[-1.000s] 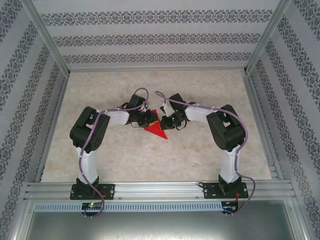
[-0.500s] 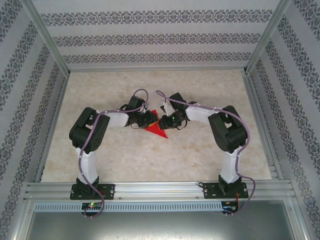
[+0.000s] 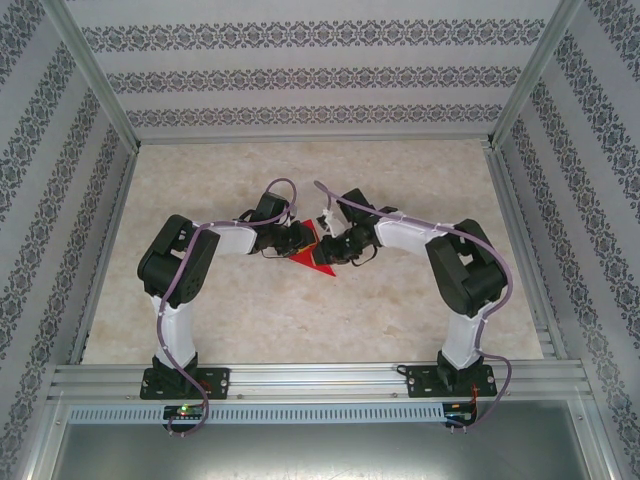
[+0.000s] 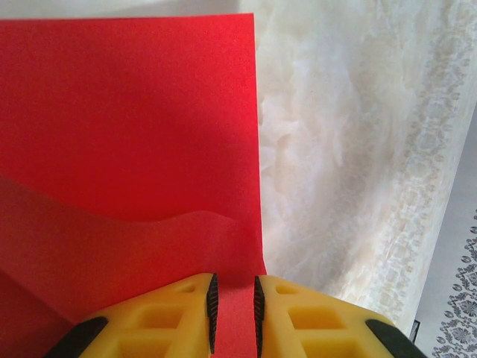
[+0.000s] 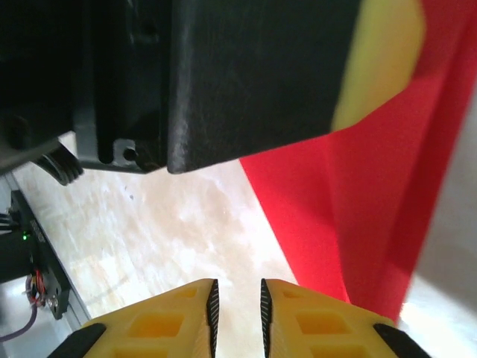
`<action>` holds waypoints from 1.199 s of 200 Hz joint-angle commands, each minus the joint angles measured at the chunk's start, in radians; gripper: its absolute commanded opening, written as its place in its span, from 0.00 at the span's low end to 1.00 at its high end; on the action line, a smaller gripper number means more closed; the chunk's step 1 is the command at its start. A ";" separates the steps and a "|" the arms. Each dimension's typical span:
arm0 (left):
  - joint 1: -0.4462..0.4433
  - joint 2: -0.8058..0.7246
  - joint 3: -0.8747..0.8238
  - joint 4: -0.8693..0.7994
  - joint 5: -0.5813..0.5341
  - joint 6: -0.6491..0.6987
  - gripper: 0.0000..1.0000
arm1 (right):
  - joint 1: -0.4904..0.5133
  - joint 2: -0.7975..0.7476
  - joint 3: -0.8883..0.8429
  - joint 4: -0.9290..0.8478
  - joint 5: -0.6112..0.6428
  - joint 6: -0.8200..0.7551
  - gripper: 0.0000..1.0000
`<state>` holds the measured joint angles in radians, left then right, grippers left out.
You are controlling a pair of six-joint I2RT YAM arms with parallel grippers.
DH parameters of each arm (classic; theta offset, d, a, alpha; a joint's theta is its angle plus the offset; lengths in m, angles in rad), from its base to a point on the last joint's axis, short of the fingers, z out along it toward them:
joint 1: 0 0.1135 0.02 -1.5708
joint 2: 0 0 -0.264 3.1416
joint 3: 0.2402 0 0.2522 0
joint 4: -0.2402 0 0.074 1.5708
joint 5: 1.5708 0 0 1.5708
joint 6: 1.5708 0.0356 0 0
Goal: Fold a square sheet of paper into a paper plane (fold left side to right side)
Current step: Fourth fold the wing at the center of the table.
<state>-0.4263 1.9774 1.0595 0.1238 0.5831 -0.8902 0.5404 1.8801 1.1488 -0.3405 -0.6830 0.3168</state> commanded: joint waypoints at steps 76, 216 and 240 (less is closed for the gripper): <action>-0.013 0.014 -0.038 -0.079 -0.045 0.010 0.24 | -0.011 0.063 -0.039 -0.010 0.017 0.003 0.23; -0.013 0.011 -0.036 -0.095 -0.054 0.014 0.24 | -0.041 0.030 -0.075 -0.017 0.036 0.004 0.23; -0.013 0.014 -0.036 -0.094 -0.053 0.016 0.24 | -0.051 0.043 -0.093 -0.021 0.014 0.005 0.23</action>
<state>-0.4305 1.9747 1.0584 0.1226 0.5728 -0.8902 0.5064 1.9305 1.0878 -0.3183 -0.6796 0.3195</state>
